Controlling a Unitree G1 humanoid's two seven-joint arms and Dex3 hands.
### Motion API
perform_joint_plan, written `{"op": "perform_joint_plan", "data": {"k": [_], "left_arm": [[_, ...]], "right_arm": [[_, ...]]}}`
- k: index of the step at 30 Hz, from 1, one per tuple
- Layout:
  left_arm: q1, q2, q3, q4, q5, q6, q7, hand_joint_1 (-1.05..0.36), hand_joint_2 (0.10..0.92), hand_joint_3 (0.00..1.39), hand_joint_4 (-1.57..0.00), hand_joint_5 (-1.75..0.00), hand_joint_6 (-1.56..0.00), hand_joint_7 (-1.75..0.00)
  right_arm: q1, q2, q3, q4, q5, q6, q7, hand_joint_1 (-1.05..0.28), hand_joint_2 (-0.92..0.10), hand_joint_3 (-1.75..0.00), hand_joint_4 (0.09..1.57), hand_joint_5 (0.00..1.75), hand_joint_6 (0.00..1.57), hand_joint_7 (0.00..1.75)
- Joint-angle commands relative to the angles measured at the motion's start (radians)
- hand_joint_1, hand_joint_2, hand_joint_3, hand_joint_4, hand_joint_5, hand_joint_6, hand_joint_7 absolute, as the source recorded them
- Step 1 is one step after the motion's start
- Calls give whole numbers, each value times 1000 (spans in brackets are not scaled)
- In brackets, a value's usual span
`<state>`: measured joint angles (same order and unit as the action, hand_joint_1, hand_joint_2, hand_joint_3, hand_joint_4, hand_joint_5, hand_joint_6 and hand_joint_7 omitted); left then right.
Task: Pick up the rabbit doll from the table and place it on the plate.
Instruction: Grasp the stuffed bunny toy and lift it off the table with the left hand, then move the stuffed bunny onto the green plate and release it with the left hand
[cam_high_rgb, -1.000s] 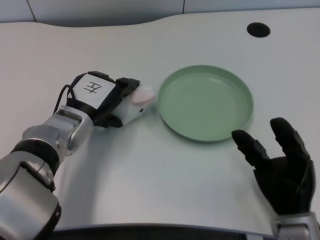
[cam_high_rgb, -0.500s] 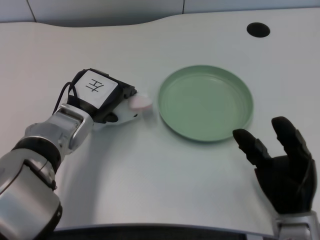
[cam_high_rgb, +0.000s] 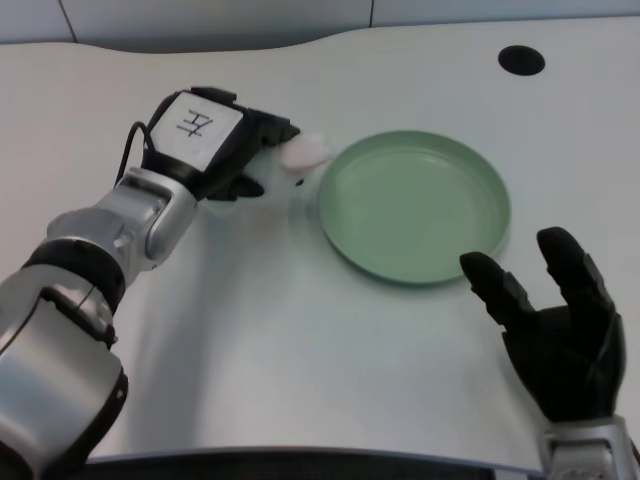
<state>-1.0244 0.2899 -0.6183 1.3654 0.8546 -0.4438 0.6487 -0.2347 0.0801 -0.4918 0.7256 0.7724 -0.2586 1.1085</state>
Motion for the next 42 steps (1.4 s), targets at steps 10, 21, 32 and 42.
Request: {"op": "perform_joint_plan", "data": {"k": [10,21,32,42], "left_arm": [[-68,-45,5,-17,-7,-94,64,-181,832,2,-650,-1358,-1191,-114],[-106,-162,-23,-11,9,-118,57,-144,804,1,-697,-1251,-1182,-122],[-97,-254,-39,-6,6,-149,68,-182,844,6,-614,-1546,-1050,-446],[-79,-264,-44,1,7,-125,52,-194,888,2,-566,-1600,-660,-1149]], "right_arm": [[-15,12,-4,-1,4,6,-19,-797,-921,-147,960,10,914,9],[-19,27,-25,41,24,-25,25,-798,-921,-134,936,1,901,3],[7,57,-32,25,37,-55,29,-795,-921,-152,950,7,904,1],[22,52,-39,34,59,-62,54,-792,-921,-136,935,2,881,2]]}}
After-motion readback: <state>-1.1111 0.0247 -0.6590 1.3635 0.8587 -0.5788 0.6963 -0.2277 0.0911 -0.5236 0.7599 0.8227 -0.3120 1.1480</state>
